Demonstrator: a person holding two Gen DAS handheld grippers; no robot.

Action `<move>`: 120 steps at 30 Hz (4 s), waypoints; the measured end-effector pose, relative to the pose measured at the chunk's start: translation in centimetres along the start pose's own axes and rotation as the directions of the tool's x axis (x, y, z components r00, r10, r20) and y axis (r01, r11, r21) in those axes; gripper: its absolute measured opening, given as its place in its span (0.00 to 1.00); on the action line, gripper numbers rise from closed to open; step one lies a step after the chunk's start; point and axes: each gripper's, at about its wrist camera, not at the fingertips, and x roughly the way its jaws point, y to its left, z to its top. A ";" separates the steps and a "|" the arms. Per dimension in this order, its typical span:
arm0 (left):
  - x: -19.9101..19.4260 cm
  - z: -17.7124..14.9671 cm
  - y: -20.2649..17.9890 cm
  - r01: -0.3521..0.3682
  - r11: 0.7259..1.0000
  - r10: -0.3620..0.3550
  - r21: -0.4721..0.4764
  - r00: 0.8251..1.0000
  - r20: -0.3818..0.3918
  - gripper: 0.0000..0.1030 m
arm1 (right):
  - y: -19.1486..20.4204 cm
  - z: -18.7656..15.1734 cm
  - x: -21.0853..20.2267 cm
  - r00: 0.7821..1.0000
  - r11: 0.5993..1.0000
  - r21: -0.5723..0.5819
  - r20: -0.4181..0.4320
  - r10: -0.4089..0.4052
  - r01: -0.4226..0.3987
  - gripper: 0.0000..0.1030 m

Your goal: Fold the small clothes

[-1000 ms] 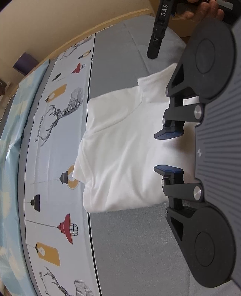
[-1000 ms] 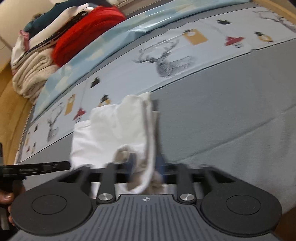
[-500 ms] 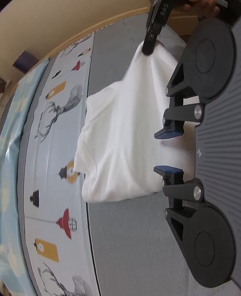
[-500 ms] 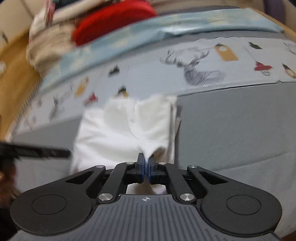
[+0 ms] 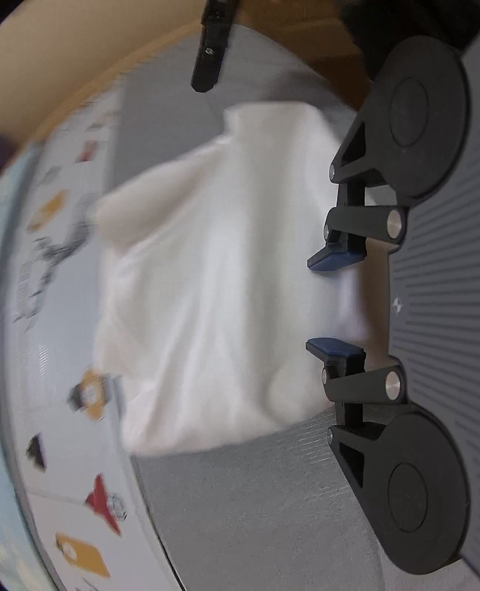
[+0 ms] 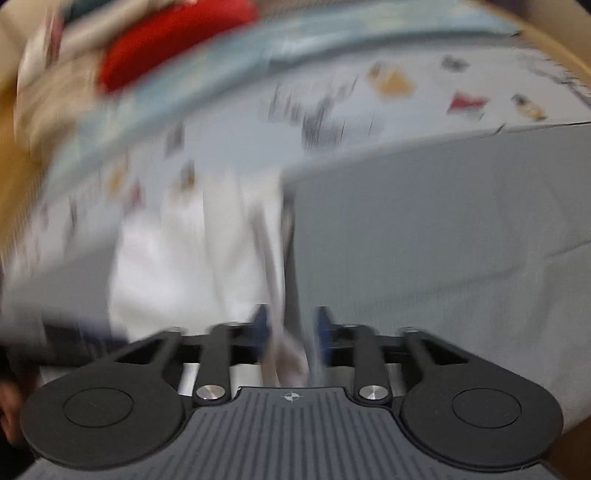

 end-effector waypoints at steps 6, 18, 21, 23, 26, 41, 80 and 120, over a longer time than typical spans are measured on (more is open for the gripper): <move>-1.5 0.2 5.9 0.023 0.976 -0.001 -0.218 0.995 0.103 0.44 | 1.6 1.7 3.1 0.999 1.000 -0.010 0.041 0.008 -0.008 0.45; -2.0 2.2 9.0 0.040 0.973 -0.016 -0.227 0.994 0.107 0.44 | 8.4 3.1 10.6 0.994 0.949 -0.300 -0.020 -0.106 0.096 0.31; -1.7 2.7 9.3 0.052 0.973 -0.027 -0.225 0.993 0.113 0.44 | 7.4 4.3 9.5 0.995 0.977 -0.199 0.073 -0.068 0.081 0.03; -1.8 3.0 9.3 0.062 0.972 -0.036 -0.225 0.992 0.120 0.45 | 4.8 5.3 9.3 0.991 0.995 -0.031 0.097 -0.093 0.096 0.03; -1.7 3.3 8.9 0.076 0.973 -0.050 -0.216 0.991 0.123 0.49 | 2.1 5.3 10.3 0.981 0.978 0.082 0.018 -0.191 0.189 0.03; 1.7 4.2 8.6 0.096 0.940 -0.071 -0.328 0.994 0.085 0.63 | -0.7 2.0 7.2 0.969 0.999 0.019 -0.243 0.038 -0.034 0.47; 0.9 5.0 7.0 0.114 0.961 -0.063 -0.252 0.978 0.201 0.27 | 2.2 1.5 10.8 0.985 0.982 0.190 -0.171 0.029 0.004 0.21; -4.6 -1.1 6.8 -0.335 0.941 0.337 -0.044 0.938 0.076 0.70 | 5.6 0.6 6.3 0.975 0.975 -0.062 -0.054 -0.217 0.213 0.21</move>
